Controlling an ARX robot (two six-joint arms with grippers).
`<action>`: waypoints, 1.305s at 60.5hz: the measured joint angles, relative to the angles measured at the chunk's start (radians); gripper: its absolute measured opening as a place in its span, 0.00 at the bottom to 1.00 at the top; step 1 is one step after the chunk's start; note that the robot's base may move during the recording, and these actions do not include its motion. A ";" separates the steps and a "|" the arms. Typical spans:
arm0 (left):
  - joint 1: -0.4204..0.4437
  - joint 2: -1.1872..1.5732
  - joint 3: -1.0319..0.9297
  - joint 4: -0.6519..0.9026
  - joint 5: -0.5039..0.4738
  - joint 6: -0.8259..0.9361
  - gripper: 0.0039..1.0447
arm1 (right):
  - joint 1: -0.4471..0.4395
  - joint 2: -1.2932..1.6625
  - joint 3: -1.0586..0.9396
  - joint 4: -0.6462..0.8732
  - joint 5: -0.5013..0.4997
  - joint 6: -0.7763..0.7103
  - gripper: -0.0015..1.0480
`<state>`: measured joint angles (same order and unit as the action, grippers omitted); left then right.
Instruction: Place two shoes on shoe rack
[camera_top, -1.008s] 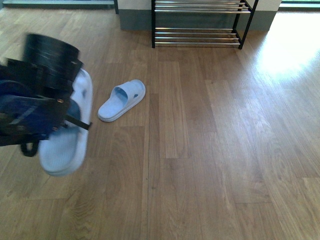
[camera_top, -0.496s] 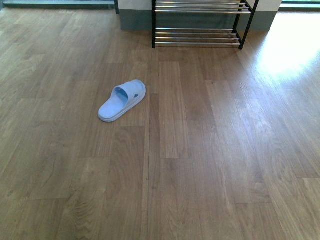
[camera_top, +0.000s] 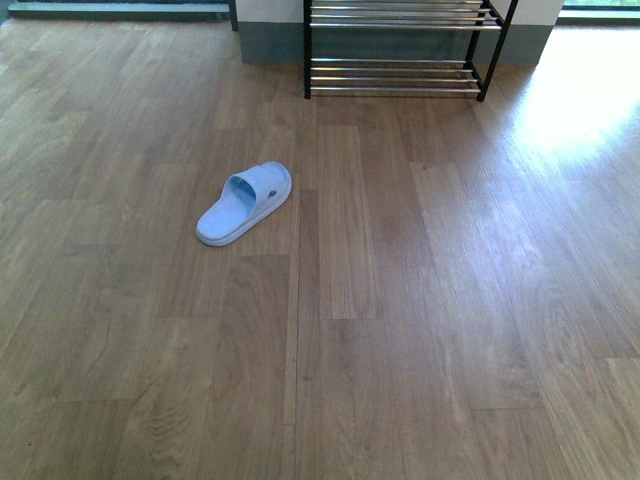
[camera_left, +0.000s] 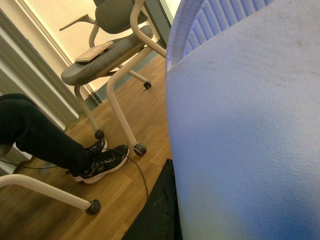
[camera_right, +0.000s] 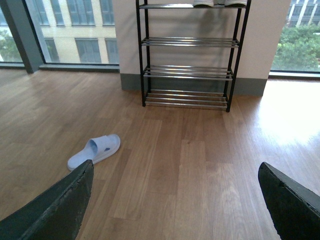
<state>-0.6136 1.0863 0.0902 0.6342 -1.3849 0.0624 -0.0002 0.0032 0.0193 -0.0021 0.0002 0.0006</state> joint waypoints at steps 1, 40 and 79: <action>0.000 0.000 0.000 0.000 0.000 -0.001 0.02 | 0.000 0.000 0.000 0.000 0.000 0.000 0.91; 0.000 -0.002 0.000 0.000 0.000 -0.005 0.02 | 0.000 0.000 0.000 0.000 0.000 0.000 0.91; -0.003 -0.002 -0.002 0.000 0.000 -0.007 0.02 | 0.000 0.001 0.000 0.000 0.003 0.000 0.91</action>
<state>-0.6167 1.0843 0.0887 0.6342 -1.3846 0.0551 -0.0002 0.0040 0.0193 -0.0021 0.0032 0.0006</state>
